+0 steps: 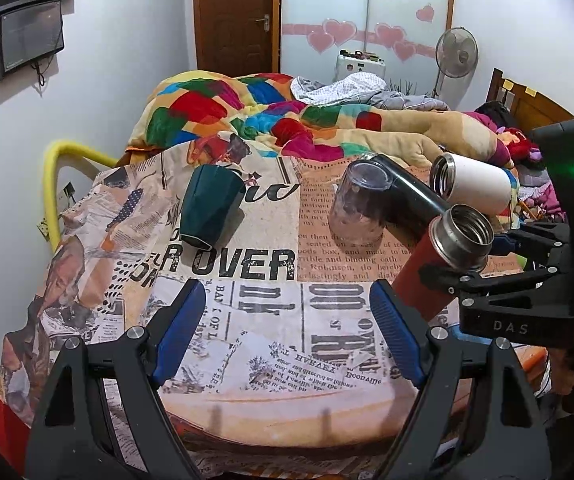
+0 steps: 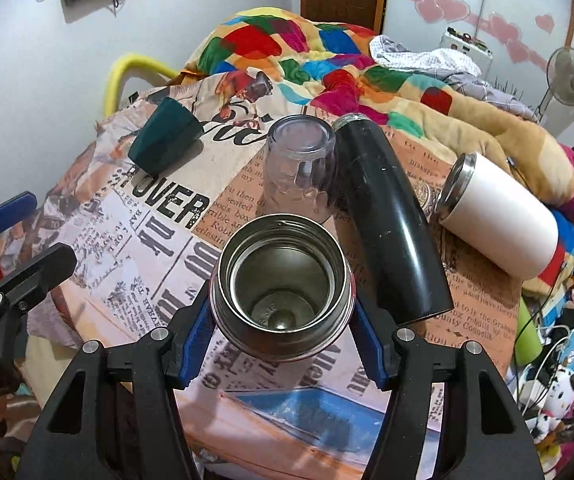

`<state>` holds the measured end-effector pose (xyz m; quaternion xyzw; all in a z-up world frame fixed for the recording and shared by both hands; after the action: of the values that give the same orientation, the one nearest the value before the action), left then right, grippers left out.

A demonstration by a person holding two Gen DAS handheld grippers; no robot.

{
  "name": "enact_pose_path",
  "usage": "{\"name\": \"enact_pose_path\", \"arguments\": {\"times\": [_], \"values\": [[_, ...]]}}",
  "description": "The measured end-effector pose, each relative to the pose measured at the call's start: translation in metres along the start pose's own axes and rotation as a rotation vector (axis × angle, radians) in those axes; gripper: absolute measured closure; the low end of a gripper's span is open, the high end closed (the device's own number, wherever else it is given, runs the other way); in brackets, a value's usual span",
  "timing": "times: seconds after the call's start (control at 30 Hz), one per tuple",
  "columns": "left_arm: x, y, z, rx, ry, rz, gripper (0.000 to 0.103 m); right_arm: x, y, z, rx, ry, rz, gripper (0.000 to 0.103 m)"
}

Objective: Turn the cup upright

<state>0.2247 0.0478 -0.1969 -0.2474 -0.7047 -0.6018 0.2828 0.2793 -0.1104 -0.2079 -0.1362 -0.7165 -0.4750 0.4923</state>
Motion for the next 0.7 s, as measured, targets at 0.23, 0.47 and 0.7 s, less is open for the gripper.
{"name": "enact_pose_path", "arguments": {"times": [0.23,0.47,0.7], "values": [[0.008,0.003,-0.001,0.024,-0.014,0.000,0.019,0.005,-0.002,0.000,-0.030,0.021,0.000,0.037],[0.041,0.013,-0.007,0.044,-0.046,-0.049,0.019,0.044,-0.015,-0.002,-0.076,0.027,-0.074,0.037],[0.113,0.029,-0.023,0.046,-0.093,-0.199,0.019,0.161,-0.031,0.001,-0.114,-0.088,-0.398,0.037]]}}
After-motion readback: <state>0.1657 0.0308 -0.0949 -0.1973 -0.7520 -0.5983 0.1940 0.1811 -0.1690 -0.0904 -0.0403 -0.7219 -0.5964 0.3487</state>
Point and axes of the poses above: each gripper's, at about its wrist camera, not at the fingertips, and x roughly against the way its jaws point, z to its left, y to its top, the point moved 1 cm from there along -x, roughly the way its jaws point, and after that the axes turned 8 degrees about x, right-handed, at the moved point
